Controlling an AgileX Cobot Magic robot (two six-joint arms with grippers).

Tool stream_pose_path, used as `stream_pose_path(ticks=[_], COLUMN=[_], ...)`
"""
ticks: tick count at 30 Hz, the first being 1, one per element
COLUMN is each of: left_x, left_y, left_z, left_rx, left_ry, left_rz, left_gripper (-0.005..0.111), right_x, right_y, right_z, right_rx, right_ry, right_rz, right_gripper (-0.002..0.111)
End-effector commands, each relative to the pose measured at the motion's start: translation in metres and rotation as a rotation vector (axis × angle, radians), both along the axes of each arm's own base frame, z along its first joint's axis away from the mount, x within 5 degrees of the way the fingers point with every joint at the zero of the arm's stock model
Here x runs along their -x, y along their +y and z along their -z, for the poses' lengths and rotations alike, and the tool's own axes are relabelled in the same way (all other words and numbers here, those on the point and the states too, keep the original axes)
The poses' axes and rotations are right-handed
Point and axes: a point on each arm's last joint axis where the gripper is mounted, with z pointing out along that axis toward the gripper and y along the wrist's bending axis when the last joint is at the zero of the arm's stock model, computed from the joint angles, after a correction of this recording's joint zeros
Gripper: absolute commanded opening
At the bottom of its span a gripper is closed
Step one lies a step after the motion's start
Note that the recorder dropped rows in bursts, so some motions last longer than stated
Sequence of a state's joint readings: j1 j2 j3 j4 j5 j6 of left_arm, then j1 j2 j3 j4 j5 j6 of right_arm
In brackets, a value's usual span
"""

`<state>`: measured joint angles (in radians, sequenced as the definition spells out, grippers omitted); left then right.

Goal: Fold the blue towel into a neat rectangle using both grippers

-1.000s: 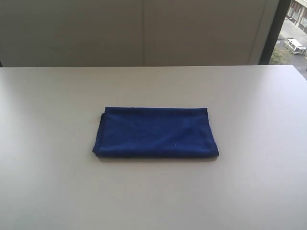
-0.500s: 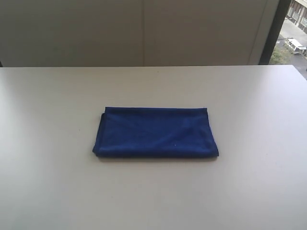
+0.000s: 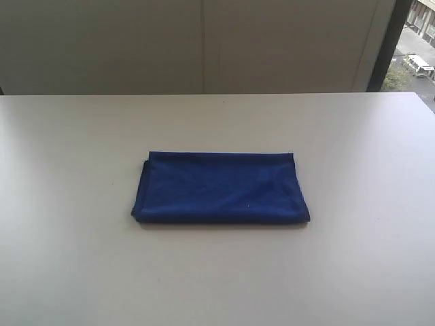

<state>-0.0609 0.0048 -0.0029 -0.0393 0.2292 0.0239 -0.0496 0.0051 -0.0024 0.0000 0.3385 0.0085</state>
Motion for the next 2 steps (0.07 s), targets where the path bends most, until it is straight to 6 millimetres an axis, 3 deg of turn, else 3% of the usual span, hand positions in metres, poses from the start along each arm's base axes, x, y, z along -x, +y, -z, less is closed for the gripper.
stream_pose_path(ticks=[1,2], left_x=[0.0003,0.0003], left_y=[-0.0001,-0.0001], left_z=[0.0010,0.0010], left_rx=[0.002,0.002], left_ry=[0.002,0.002], left_rz=[0.001,0.001], left_gripper=[0.000,0.000], right_x=[0.0002,0.0002], right_y=[0.0002,0.0002], right_z=[0.0004,0.0004], right_rx=[0.008,0.008], right_ry=[-0.004,-0.004], right_rz=[-0.005,-0.005], right_gripper=[0.000,0.000])
